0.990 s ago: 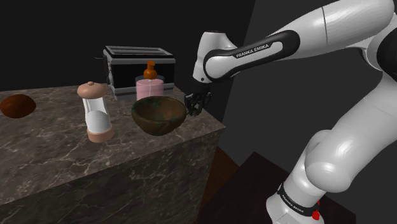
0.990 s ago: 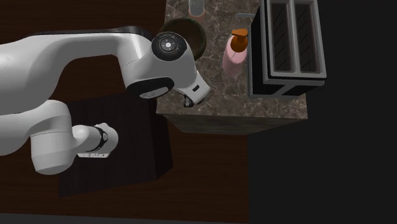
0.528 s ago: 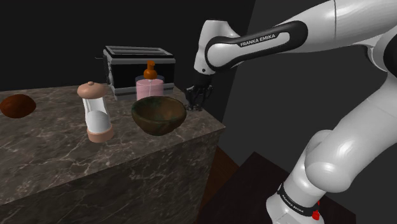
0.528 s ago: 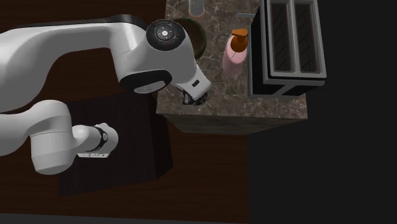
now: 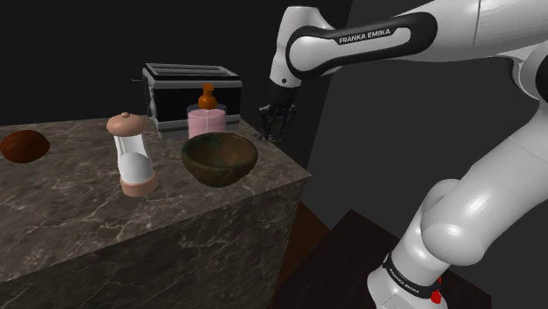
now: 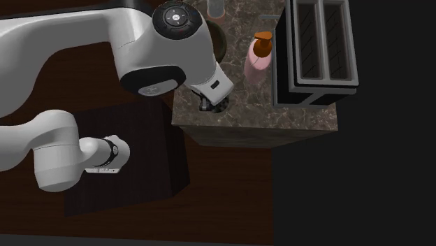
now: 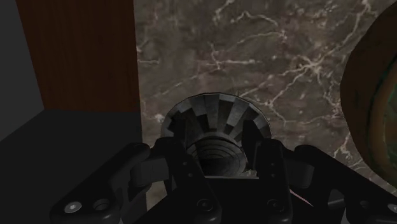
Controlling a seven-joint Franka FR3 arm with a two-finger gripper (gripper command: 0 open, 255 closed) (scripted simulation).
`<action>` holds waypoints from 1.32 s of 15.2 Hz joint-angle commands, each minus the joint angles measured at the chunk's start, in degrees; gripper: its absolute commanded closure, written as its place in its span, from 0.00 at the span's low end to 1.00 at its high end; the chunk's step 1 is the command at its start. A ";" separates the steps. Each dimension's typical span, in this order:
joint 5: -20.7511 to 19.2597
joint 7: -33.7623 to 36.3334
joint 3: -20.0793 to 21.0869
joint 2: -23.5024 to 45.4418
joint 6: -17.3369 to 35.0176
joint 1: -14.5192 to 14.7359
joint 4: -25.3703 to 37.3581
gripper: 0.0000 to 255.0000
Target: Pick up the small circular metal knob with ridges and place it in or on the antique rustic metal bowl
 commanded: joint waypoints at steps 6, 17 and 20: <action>0.06 -0.15 -0.09 -0.71 -5.43 -0.02 4.70 1.00; 0.02 -0.28 -0.17 -0.34 -13.91 -0.08 13.55 1.00; 0.00 -0.29 -0.17 -0.09 -15.61 -0.10 15.50 1.00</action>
